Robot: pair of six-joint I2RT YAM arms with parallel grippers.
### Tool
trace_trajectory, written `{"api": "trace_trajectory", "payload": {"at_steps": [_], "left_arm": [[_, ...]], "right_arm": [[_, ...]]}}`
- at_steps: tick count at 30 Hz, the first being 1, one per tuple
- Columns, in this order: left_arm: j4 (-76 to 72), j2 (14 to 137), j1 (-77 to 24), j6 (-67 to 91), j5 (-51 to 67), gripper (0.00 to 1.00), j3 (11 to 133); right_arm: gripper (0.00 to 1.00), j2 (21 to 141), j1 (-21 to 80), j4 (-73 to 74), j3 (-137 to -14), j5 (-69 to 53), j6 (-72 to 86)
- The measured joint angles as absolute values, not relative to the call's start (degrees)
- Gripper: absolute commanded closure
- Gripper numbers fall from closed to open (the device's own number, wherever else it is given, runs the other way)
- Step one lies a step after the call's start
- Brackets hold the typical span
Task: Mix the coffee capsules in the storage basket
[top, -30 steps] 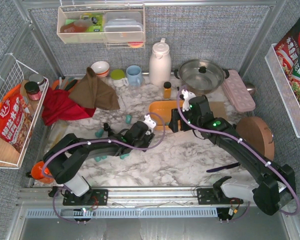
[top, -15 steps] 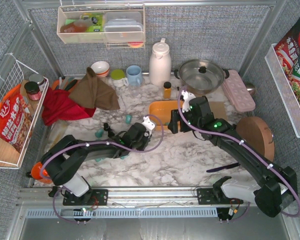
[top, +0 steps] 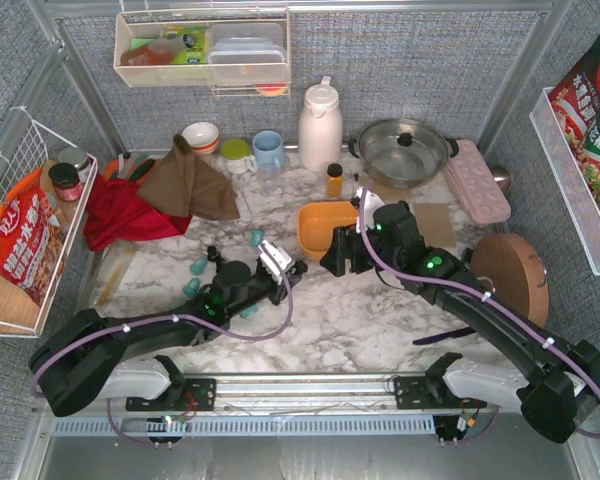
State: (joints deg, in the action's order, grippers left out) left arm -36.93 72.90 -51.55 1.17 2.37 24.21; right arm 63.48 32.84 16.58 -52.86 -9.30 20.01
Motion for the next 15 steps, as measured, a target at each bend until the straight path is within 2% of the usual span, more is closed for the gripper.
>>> {"api": "trace_trajectory", "payload": {"at_steps": [8, 15], "left_arm": [[-48.4, 71.81, -51.62, -2.68, 10.09, 0.72, 24.16], [-51.9, 71.92, -52.21, -3.01, 13.15, 0.72, 24.38]], "right_arm": [[0.26, 63.61, 36.58, 9.5, -52.01, -11.25, 24.03], [0.34, 65.1, 38.2, 7.42, -52.01, -11.84, 25.36]]}}
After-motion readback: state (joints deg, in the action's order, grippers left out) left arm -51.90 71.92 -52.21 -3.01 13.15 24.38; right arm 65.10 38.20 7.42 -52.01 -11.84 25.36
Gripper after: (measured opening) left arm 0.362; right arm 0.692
